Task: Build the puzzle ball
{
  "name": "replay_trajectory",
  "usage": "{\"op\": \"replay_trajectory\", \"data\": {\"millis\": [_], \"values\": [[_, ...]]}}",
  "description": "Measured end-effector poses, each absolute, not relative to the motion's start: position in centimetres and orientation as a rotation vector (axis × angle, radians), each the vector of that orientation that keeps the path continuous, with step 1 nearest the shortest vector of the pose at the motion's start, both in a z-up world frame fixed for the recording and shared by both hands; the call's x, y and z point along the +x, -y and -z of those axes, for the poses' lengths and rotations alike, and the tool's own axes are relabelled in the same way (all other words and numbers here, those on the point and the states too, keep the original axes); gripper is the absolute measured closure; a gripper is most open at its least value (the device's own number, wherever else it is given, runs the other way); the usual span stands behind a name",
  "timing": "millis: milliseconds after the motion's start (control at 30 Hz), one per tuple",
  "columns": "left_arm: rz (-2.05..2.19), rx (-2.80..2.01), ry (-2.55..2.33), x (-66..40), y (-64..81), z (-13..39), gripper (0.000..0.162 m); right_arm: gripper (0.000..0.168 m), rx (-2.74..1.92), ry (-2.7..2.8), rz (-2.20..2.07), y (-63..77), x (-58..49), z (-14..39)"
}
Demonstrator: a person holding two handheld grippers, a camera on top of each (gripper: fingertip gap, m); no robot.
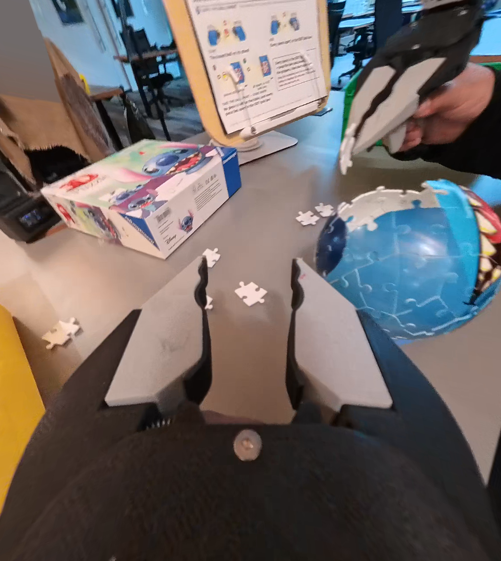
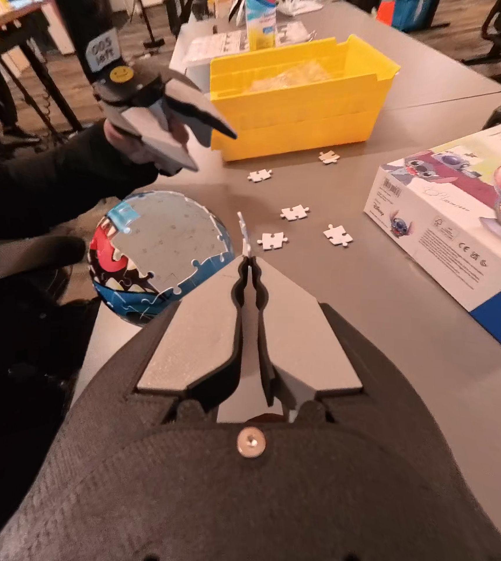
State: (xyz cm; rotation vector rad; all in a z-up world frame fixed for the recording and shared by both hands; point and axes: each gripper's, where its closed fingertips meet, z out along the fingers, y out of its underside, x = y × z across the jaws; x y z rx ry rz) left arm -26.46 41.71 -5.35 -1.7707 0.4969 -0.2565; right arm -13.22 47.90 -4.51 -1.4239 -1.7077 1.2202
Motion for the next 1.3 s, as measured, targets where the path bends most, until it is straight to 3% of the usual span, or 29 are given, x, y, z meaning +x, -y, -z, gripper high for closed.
{"op": "replay_trajectory", "data": {"millis": [67, 200, 500, 700, 867, 933, 1067, 1300], "values": [[0.312, -1.816, -0.482, -26.4, -42.1, 5.4, 0.110, 0.168, -1.431, 1.786, -1.221, -47.6, -13.4, 4.7], [0.341, -1.794, -0.559, -24.3, -43.3, 2.5, 0.137, 0.168, -1.463, 1.892, -1.256, -47.8, -13.3, 4.0], [0.471, -1.892, -0.857, -15.4, -46.8, 2.3, 0.133, 0.168, -1.484, 1.977, -1.407, -46.5, -13.7, 3.6], [0.480, -1.906, -0.927, -14.3, -46.6, 3.2, 0.162, 0.168, -1.501, 1.970, -1.403, -46.3, -14.2, 4.7], [0.506, -1.910, -0.894, -15.1, -47.0, 2.7, 0.161, 0.168, -1.472, 1.908, -1.420, -46.9, -14.6, 3.9], [0.498, -1.933, -0.867, -15.6, -47.3, 2.8, 0.143, 0.168, -1.431, 1.852, -1.426, -47.3, -15.0, 3.2], [0.549, -1.869, -0.856, -15.3, -46.9, 2.1, 0.161, 0.168, -1.380, 1.778, -1.503, -47.0, -15.2, 2.2], [0.395, -1.957, -0.967, -16.1, -46.7, 3.1, 0.162, 0.167, -1.426, 1.873, -1.426, -46.5, -15.3, 4.7]]}}
